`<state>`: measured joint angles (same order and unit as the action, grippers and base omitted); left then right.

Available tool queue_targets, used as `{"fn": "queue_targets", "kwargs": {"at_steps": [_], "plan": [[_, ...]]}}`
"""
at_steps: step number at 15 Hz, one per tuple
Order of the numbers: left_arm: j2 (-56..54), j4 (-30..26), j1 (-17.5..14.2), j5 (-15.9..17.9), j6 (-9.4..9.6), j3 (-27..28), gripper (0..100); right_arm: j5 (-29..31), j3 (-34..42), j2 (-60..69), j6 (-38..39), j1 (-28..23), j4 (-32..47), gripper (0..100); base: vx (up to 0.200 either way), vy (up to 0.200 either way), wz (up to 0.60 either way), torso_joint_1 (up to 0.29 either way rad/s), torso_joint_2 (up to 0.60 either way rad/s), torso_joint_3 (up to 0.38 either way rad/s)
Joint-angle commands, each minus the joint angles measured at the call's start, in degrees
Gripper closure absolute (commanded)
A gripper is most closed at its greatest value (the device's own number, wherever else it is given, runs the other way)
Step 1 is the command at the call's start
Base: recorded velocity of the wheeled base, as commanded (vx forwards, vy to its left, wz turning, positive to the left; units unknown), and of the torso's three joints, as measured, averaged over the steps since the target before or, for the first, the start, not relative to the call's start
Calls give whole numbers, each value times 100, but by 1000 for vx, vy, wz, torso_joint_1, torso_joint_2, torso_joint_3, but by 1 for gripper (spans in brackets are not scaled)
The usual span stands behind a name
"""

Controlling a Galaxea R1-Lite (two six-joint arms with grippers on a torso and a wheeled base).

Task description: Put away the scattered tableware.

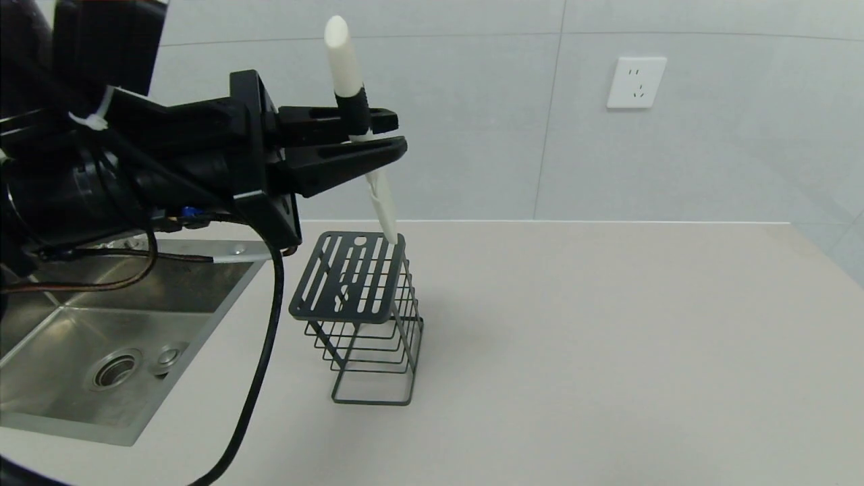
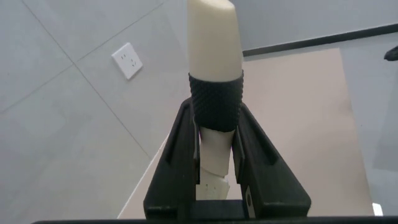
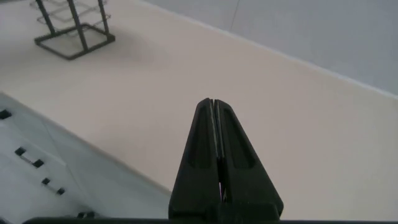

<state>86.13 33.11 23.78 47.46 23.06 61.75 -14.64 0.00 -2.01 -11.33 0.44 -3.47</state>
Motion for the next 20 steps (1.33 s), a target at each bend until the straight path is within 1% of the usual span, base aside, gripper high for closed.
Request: {"fn": "queue_targets", "kwargs": {"at_steps": [1, 2, 3, 4, 5, 6, 8, 9, 10, 11, 12, 14, 16, 17, 18, 20], "plan": [[89, 3, 3, 0, 5, -5, 100, 1323, 0, 201, 570, -44, 303, 100, 0, 0, 0, 0, 0, 0], [115, 3, -14, 0, 58, -5, 100, 1420, 0, 201, 711, -53, 303, 100, 0, 0, 0, 0, 0, 0], [176, -6, -14, 0, 330, -5, 100, 1499, 0, 201, 781, -53, 303, 100, 0, 0, 0, 0, 0, 0], [212, -15, -14, -8, 541, -5, 100, 1570, 0, 201, 807, -53, 303, 100, 0, 0, 0, 0, 0, 0], [229, -15, -14, -17, 612, -5, 100, 1587, 0, 201, 825, -61, 303, 100, 0, 0, 0, 0, 0, 0], [229, -6, -32, -17, 612, -5, 100, 1578, 0, 201, 825, -53, 303, 100, 0, 0, 0, 0, 0, 0], [212, 11, -190, -26, 612, 4, 100, 1587, 0, 201, 1220, -53, 312, 100, 0, 0, 0, 0, 0, 0], [247, 3, -295, -26, 488, 22, 100, 1587, 0, 201, 1264, -53, 312, 100, 0, 0, 0, 0, 0, 0], [299, 20, -418, -17, 286, 57, 100, 1587, 0, 201, 1264, -61, 312, 100, 0, 0, 0, 0, 0, 0], [326, 90, -498, -8, 163, 83, 100, 1587, 0, 201, 1264, -53, 312, 100, 0, 0, 0, 0, 0, 0], [431, 503, -568, 53, 14, 83, 100, 1578, 0, 201, 1264, -53, 312, 100, 0, 0, 0, 0, 0, 0], [510, 837, -568, 202, -136, 48, 100, 1543, 0, 201, 1256, -53, 312, 100, 0, 0, 0, 0, 0, 0], [616, 855, -568, 264, -127, 4, 100, 1543, 0, 201, 1256, -53, 312, 100, 0, 0, 0, 0, 0, 0], [642, 864, -568, 492, -109, -110, 100, 1543, 0, 201, 1256, -53, 312, 100, 0, 0, 0, 0, 0, 0], [633, 873, -559, 580, -100, -216, 100, 1543, 0, 201, 1256, -53, 312, 100, 0, 0, 0, 0, 0, 0], [642, 969, -550, 572, -100, -233, 100, 1543, 0, 201, 1256, -53, 312, 100, 0, 0, 0, 0, 0, 0]]}}
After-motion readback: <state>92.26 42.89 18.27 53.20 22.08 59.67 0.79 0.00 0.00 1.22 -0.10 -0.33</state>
